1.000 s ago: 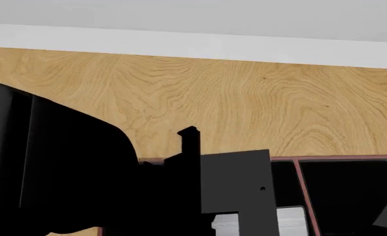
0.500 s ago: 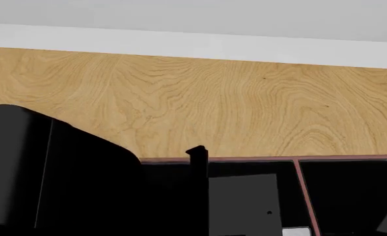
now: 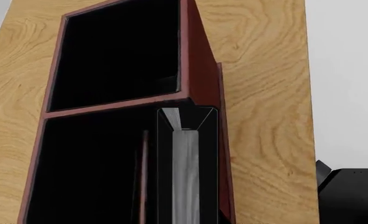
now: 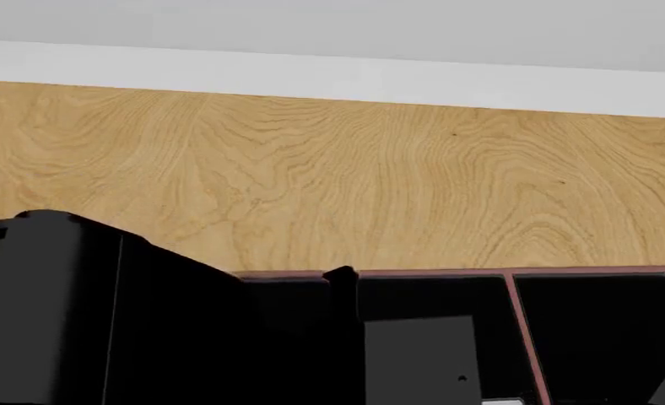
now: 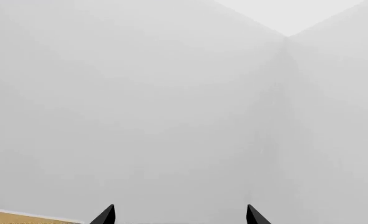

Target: Pick up the book and place it in the back compartment of the caddy.

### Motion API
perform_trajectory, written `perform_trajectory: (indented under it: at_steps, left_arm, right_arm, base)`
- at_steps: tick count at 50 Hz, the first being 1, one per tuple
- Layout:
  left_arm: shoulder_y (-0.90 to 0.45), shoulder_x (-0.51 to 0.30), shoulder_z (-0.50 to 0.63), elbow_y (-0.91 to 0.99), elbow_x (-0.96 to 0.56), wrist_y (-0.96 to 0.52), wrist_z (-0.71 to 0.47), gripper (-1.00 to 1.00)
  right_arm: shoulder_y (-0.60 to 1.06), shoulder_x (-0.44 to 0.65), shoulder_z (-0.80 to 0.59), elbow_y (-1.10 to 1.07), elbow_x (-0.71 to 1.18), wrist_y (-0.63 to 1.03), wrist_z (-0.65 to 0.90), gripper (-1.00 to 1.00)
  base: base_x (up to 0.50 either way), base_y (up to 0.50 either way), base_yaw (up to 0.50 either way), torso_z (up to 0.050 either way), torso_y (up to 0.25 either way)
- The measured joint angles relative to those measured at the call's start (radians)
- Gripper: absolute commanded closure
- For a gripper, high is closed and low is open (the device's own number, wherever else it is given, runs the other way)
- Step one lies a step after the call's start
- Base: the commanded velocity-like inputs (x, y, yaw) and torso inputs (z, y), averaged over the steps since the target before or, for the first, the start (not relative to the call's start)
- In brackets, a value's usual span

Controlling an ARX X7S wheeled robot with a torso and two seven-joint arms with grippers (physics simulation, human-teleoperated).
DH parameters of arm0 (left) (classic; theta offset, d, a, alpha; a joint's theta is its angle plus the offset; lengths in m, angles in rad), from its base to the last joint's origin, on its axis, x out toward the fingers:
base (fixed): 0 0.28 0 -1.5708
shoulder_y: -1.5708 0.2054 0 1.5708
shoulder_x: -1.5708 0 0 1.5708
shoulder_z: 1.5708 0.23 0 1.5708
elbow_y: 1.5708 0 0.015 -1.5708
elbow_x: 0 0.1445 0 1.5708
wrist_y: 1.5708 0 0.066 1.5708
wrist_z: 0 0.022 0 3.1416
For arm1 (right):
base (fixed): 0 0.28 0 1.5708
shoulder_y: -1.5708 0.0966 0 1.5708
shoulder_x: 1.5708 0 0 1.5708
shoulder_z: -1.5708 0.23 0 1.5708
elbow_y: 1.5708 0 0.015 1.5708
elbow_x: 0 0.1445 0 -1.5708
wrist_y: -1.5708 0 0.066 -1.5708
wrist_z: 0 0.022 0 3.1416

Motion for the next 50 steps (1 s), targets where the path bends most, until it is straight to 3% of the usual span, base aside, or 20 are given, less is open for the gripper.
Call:
perform_trajectory:
  at_steps: [50]
  left_arm:
    - [0.071,-0.003,0.134,-0.083,0.148,0.126,0.06,1.0]
  right_arm:
    - [-0.033,0.0,-0.016,0.074,-0.009,-0.078,-0.025,-1.0]
  base:
    - [0.0,0.0,0.0,0.0,0.001]
